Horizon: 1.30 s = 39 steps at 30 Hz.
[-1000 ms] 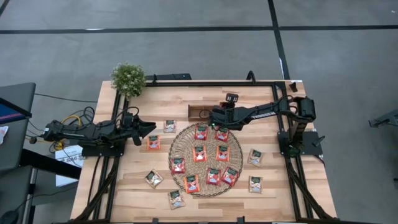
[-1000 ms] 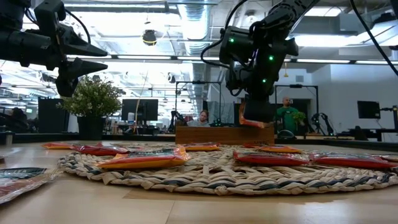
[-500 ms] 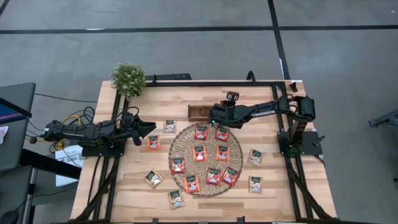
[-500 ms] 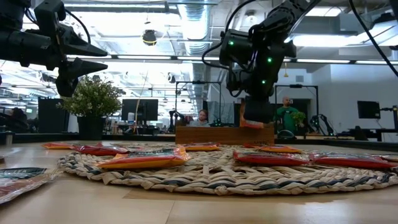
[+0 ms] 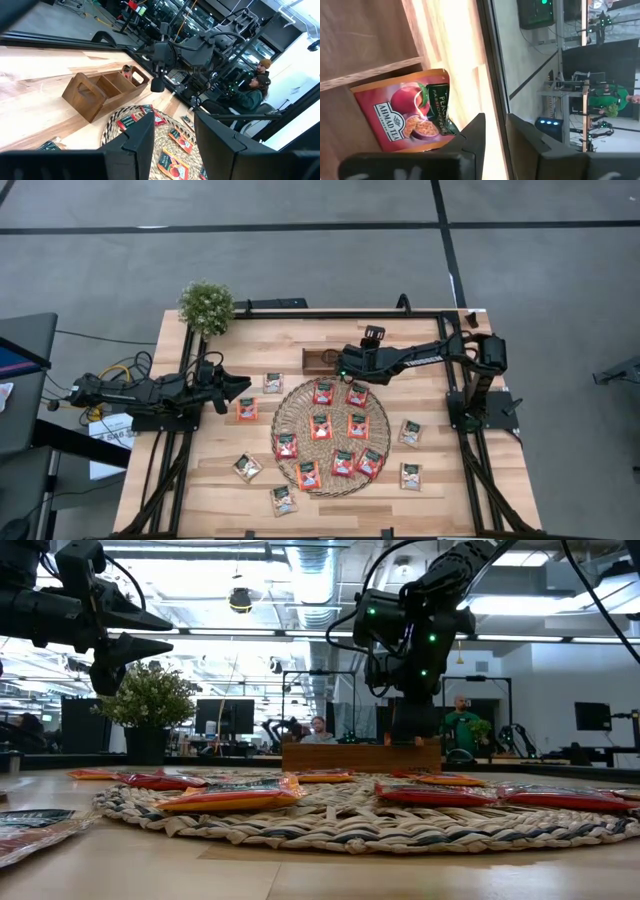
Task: Pick & Place Tea
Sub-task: Put the orange tea bag into the right section of the wooden organizer
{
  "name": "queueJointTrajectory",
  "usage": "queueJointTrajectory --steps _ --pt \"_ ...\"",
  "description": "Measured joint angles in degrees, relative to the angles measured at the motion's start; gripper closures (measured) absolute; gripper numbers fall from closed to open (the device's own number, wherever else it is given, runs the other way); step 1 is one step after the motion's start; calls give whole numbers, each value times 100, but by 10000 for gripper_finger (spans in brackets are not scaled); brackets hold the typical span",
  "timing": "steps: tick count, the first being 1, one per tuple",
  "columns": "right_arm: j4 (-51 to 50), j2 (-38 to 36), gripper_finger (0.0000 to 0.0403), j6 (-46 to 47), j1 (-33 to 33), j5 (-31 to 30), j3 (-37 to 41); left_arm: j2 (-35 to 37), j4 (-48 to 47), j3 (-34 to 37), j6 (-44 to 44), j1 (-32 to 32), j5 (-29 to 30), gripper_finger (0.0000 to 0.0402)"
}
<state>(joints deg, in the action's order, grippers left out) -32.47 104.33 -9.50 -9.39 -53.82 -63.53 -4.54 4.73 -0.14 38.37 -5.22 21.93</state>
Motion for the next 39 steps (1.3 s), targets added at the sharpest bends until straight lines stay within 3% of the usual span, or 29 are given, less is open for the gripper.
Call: queueJointTrajectory --steps 7,11,14,21,24,29,39 --pt "-302 -280 335 -4 199 -504 -134 0 0 0 2 -1 0 271" --pt "-928 -804 337 89 459 -146 -407 0 0 0 2 1 0 271" --pt "-1444 -1313 337 313 617 917 -413 0 0 0 2 -1 0 271" --pt "-1915 -2343 337 1000 678 4533 -153 -2 0 0 2 0 0 271" --pt "-1883 -2555 337 1127 724 5367 44 0 0 0 2 1 0 271" --pt "-1760 -2541 337 1255 947 5643 278 0 0 0 2 1 -19 271" --pt "-1259 -1452 337 1257 1390 5686 280 0 -4 0 11 0 -137 271"
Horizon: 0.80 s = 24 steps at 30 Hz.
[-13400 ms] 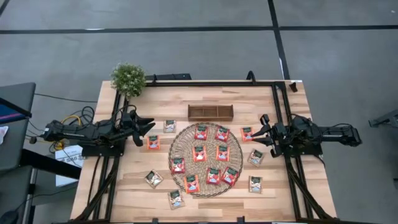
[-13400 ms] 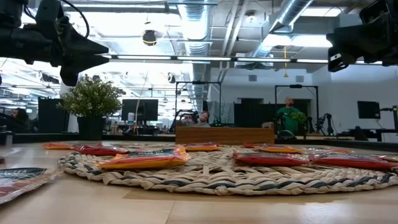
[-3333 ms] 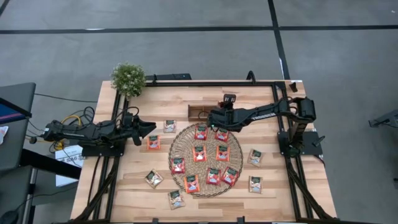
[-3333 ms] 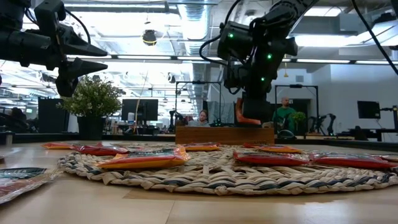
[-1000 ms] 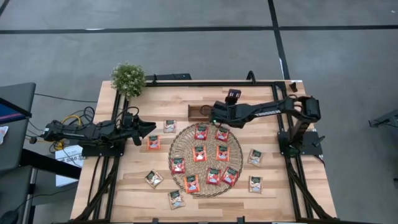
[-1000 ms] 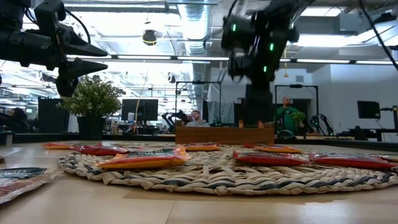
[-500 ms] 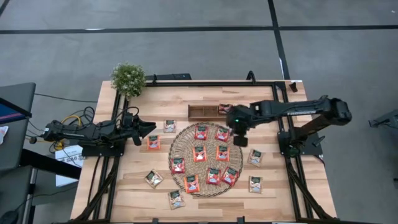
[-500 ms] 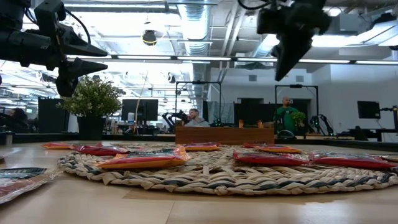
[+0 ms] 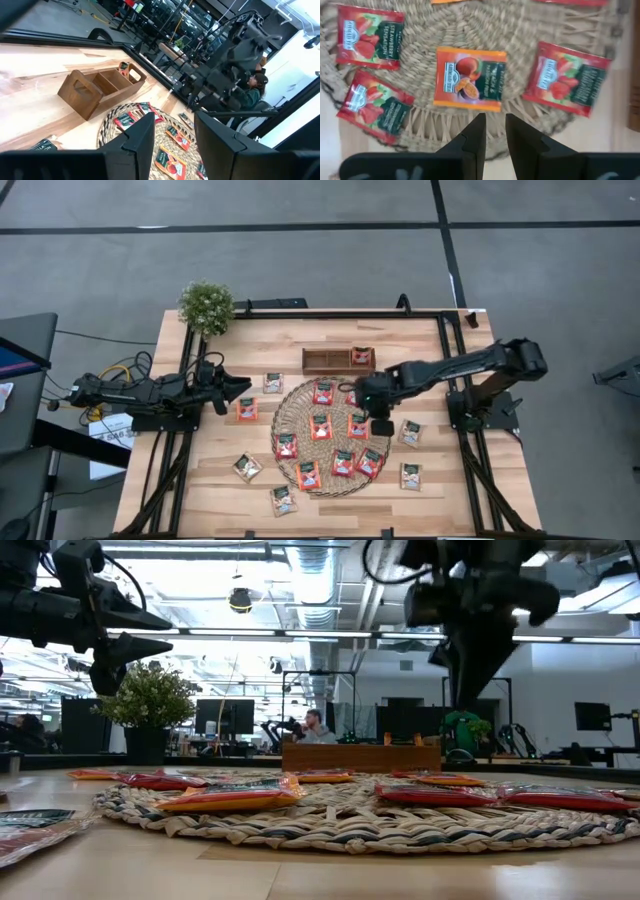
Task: Pick & Place Tea
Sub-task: Put the orange tea bag into the right section of the wooden organizer
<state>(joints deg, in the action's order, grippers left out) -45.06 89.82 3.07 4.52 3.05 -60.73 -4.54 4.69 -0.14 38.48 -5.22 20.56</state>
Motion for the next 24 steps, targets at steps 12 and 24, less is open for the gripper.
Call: queueJointTrajectory --steps 12,24 --pt "560 698 337 176 28 11 -2 -2 -39 0 15 -1 -193 271" --pt "682 895 337 469 36 24 2 0 -81 0 -27 -1 -344 271"
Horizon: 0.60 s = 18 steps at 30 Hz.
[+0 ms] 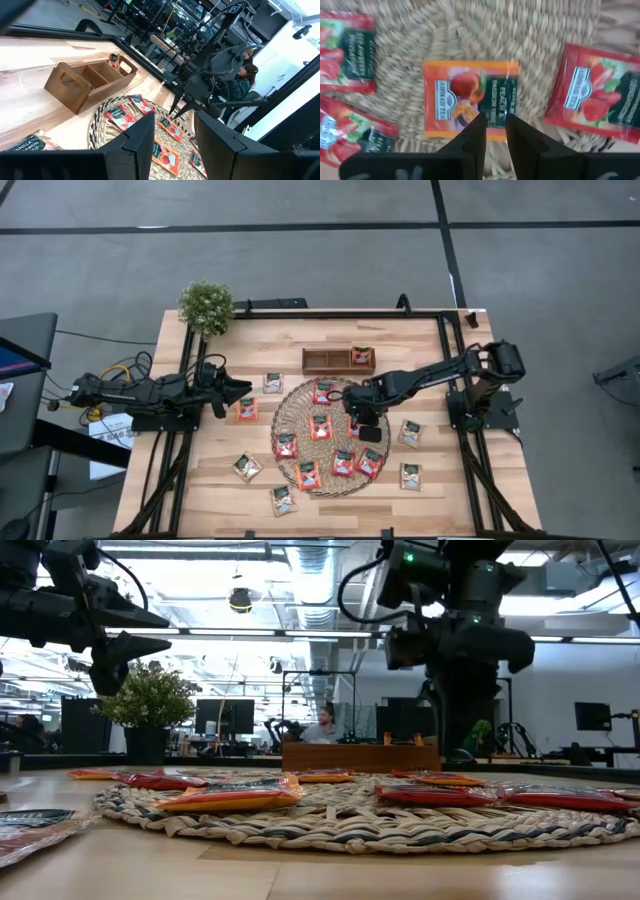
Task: Pick & Place Tea
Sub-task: Put the orange tea bag into the right section of the wooden organizer
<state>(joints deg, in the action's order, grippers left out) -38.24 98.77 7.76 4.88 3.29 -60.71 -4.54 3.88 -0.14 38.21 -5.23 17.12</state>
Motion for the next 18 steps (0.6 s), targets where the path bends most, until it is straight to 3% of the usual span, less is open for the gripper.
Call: queueJointTrajectory --steps 18 --pt "-30 -1 337 143 -24 -191 -2 -1 -30 0 -45 1 -112 271"
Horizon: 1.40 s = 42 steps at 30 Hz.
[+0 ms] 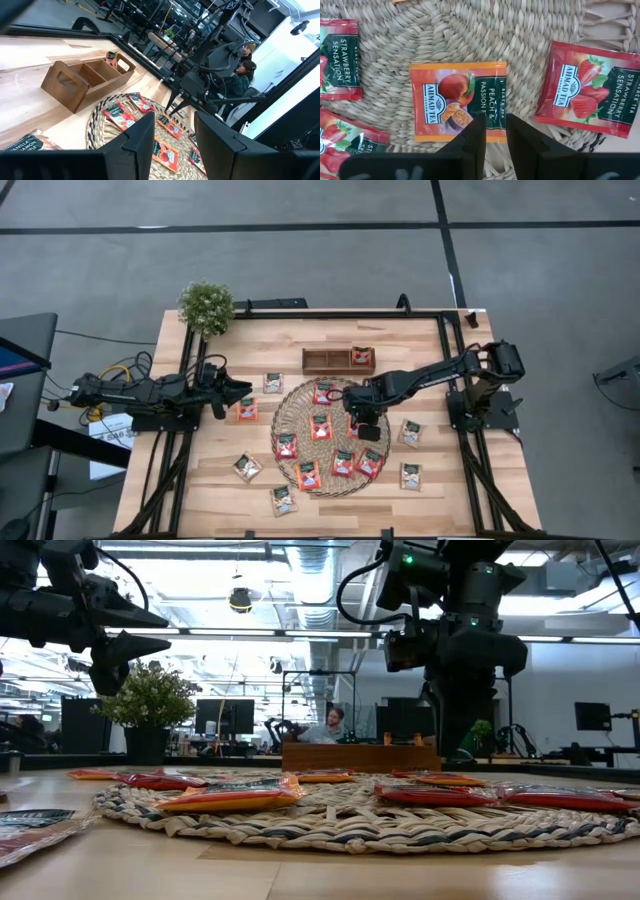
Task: Pick & Place Tea
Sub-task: Put the orange tea bag into the right section of the wooden organizer
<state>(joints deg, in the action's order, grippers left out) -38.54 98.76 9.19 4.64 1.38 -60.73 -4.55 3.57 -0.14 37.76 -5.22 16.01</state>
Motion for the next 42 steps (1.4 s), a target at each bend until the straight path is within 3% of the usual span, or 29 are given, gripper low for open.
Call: queueJointTrajectory --steps 18,30,42 --pt "30 0 337 -4 -39 1 -2 0 -7 0 -3 1 -85 271" --pt "173 541 337 103 -17 174 -16 -28 -9 0 -87 1 -119 271" --pt "170 542 337 136 -28 172 -15 -60 -9 0 -91 0 -118 271"
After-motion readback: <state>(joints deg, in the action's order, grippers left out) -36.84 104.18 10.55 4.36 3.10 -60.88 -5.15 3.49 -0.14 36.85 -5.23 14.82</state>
